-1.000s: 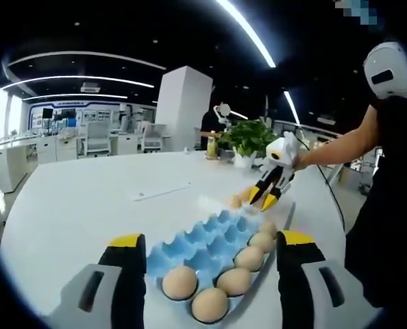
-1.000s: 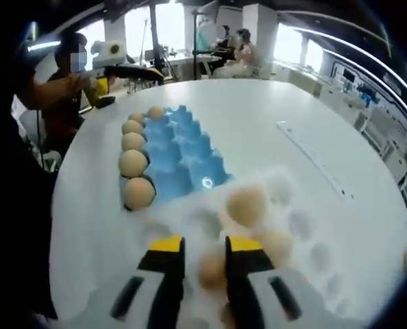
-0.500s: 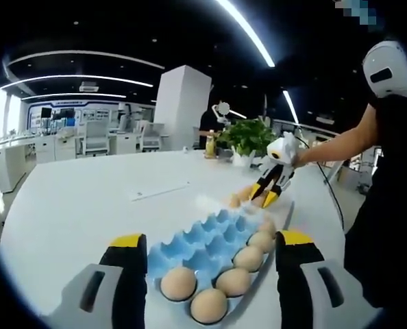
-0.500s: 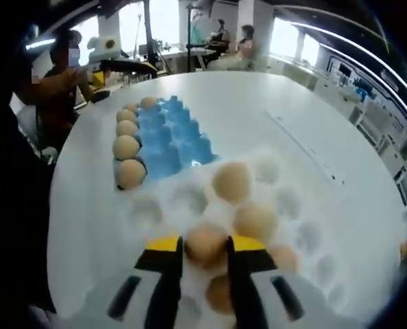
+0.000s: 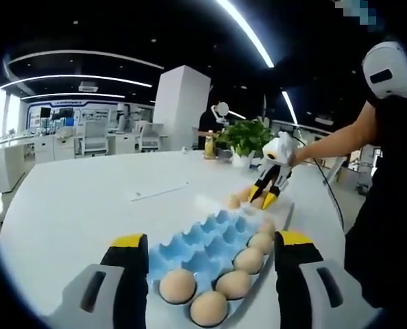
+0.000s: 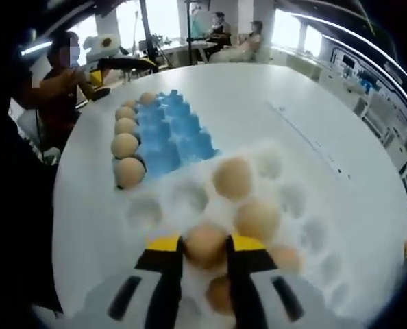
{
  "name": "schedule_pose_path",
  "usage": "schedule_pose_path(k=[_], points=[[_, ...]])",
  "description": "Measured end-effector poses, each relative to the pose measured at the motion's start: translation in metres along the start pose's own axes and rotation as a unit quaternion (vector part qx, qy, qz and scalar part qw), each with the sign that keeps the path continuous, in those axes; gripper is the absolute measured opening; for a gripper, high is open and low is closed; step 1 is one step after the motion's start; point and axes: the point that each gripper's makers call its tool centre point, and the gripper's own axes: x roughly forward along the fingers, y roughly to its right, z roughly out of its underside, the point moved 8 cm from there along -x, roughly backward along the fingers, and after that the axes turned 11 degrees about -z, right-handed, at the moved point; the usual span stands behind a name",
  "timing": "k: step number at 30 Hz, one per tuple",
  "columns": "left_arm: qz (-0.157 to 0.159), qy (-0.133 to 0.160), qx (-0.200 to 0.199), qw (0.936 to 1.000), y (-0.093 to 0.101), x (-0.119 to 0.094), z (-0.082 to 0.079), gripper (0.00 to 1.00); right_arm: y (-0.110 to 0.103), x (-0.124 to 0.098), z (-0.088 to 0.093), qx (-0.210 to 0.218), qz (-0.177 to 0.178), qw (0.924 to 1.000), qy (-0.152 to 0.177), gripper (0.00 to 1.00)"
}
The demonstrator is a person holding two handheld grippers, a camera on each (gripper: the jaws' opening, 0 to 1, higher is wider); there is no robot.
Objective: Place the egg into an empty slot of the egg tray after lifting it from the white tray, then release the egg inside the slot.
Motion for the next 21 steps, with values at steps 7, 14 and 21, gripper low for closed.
schedule_pose_path(k=[7, 14, 21], points=[[-0.005, 0.001, 0.001, 1.0000, -0.002, -0.004, 0.001, 0.76, -0.003, -0.003, -0.003, -0.005, 0.004, 1.0000, -0.002, 0.25], [-0.007, 0.000, 0.003, 1.0000, -0.004, -0.004, 0.002, 0.76, -0.004, -0.020, -0.014, -0.019, 0.011, 0.9998, 0.004, 0.25], [-0.008, 0.001, 0.003, 1.0000, -0.003, -0.006, 0.002, 0.76, -0.005, -0.027, -0.019, -0.035, 0.018, 0.9992, -0.007, 0.25]])
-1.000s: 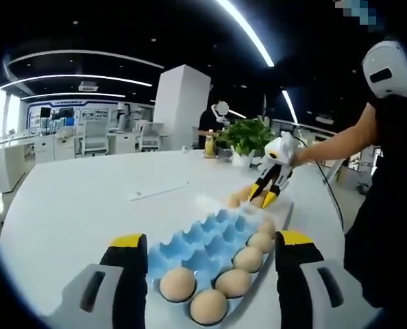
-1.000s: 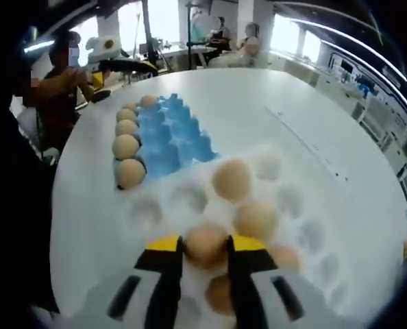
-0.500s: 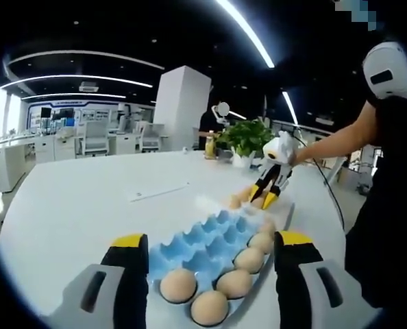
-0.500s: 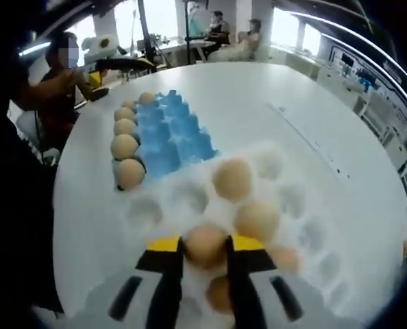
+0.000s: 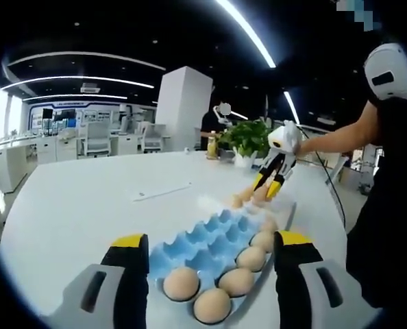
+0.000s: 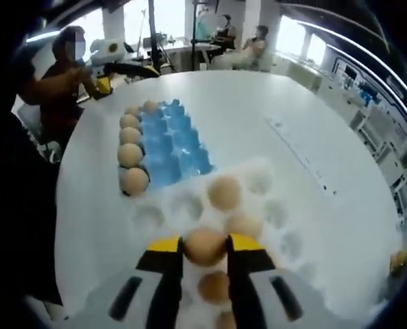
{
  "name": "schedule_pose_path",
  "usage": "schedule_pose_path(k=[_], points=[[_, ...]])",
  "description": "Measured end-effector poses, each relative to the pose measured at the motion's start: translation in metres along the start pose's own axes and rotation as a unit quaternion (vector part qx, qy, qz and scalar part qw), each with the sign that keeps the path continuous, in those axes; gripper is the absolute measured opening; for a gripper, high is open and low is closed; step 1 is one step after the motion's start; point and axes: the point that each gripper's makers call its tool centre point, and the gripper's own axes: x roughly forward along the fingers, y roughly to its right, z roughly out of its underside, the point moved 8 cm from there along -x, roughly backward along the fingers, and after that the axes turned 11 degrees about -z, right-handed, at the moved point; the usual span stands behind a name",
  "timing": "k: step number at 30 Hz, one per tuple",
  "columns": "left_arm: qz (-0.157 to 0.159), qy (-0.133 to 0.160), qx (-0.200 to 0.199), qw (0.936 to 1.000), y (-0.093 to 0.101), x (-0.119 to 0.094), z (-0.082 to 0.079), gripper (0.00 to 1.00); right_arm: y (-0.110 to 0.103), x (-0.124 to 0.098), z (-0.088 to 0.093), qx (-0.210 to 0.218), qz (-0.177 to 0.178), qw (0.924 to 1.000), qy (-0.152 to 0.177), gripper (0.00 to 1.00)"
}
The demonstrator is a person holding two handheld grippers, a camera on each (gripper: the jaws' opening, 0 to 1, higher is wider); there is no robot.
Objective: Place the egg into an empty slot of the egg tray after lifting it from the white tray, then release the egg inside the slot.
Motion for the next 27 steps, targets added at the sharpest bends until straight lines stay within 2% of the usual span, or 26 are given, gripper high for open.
schedule_pose_path(k=[11, 27], points=[[-0.002, -0.003, -0.001, 1.0000, -0.0012, -0.0010, 0.0015, 0.76, -0.0032, -0.0003, 0.0021, -0.006, 0.001, 0.9998, -0.017, 0.25], [-0.001, -0.003, 0.001, 1.0000, 0.0001, -0.0004, 0.0001, 0.75, -0.0035, -0.0002, -0.0004, -0.007, -0.002, 0.9998, -0.017, 0.25]])
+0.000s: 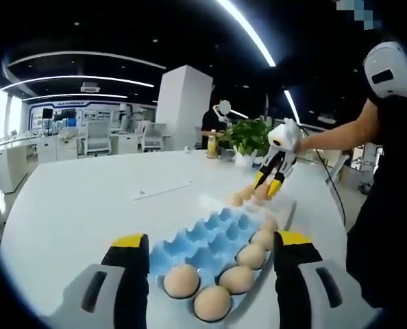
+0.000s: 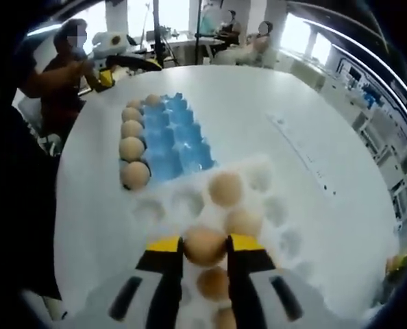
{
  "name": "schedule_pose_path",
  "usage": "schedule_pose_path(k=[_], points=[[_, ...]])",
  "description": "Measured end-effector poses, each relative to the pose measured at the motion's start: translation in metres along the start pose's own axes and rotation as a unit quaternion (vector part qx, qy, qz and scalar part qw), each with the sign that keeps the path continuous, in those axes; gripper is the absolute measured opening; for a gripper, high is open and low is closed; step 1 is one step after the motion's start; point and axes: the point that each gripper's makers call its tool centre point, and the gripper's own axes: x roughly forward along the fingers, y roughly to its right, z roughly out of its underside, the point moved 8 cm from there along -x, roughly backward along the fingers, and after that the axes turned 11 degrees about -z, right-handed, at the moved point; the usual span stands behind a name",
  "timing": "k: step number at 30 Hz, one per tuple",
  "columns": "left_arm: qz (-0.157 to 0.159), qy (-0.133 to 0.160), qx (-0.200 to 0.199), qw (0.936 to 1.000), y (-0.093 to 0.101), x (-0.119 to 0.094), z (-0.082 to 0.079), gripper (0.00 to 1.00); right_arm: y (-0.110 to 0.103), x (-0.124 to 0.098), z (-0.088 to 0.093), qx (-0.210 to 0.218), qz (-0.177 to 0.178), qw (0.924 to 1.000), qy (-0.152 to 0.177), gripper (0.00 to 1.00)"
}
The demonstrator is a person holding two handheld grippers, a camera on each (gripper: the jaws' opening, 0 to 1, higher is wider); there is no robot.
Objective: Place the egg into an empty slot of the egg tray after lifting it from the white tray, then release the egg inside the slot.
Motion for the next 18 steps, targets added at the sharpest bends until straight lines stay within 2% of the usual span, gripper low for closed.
schedule_pose_path(k=[18], points=[[0.003, -0.001, 0.001, 1.0000, -0.0002, 0.0014, 0.0014, 0.75, 0.0013, 0.0019, -0.0042, -0.004, -0.005, 1.0000, 0.001, 0.25]])
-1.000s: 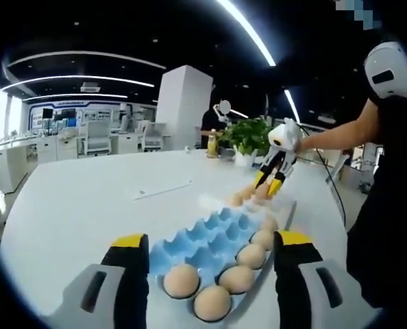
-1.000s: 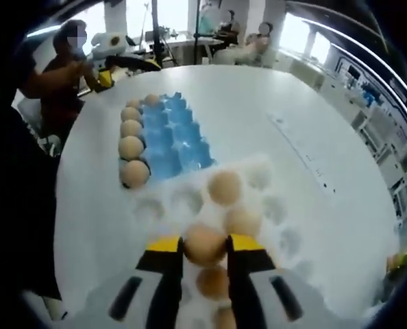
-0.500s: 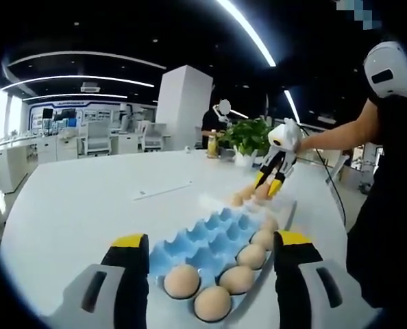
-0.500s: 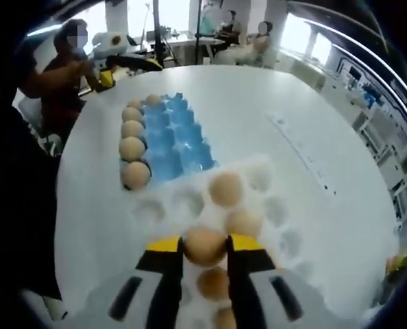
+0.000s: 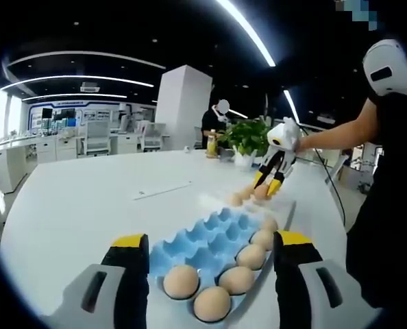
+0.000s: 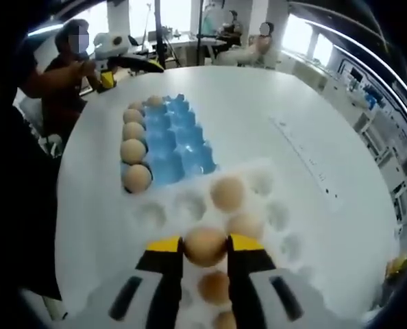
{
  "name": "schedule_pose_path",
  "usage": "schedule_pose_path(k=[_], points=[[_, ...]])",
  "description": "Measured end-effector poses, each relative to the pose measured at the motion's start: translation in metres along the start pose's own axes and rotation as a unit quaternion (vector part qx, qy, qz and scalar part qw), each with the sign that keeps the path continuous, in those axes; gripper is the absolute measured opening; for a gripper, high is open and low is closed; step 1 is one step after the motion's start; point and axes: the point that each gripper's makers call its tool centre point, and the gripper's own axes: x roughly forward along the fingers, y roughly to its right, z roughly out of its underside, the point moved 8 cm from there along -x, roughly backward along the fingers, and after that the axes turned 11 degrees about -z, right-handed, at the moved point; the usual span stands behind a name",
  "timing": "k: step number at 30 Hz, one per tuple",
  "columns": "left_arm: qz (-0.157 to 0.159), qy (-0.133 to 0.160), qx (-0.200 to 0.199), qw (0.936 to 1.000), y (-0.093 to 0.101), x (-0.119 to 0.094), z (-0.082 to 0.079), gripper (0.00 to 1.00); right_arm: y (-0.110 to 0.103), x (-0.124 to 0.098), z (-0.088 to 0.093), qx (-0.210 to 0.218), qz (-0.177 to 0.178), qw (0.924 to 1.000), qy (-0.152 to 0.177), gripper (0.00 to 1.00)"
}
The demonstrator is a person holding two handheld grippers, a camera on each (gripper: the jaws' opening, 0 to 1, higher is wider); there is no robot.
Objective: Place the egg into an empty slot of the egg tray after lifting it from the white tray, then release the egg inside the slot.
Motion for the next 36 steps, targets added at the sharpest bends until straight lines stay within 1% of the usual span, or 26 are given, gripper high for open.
schedule_pose_path(k=[12, 17, 24, 36], points=[[-0.001, 0.001, -0.001, 1.0000, 0.000, -0.001, 0.001, 0.75, 0.000, 0.003, -0.007, -0.011, -0.005, 0.9999, 0.004, 0.25], [-0.007, 0.004, 0.001, 1.0000, -0.002, -0.001, 0.000, 0.76, 0.001, 0.006, -0.017, -0.021, -0.007, 0.9997, 0.013, 0.25], [-0.005, 0.000, 0.000, 1.0000, -0.002, -0.002, 0.001, 0.76, -0.001, 0.011, -0.030, -0.031, -0.013, 0.9992, 0.020, 0.25], [-0.007, 0.004, 0.000, 1.0000, -0.002, -0.003, 0.000, 0.76, -0.005, 0.021, -0.051, -0.051, -0.026, 0.9979, 0.031, 0.25]])
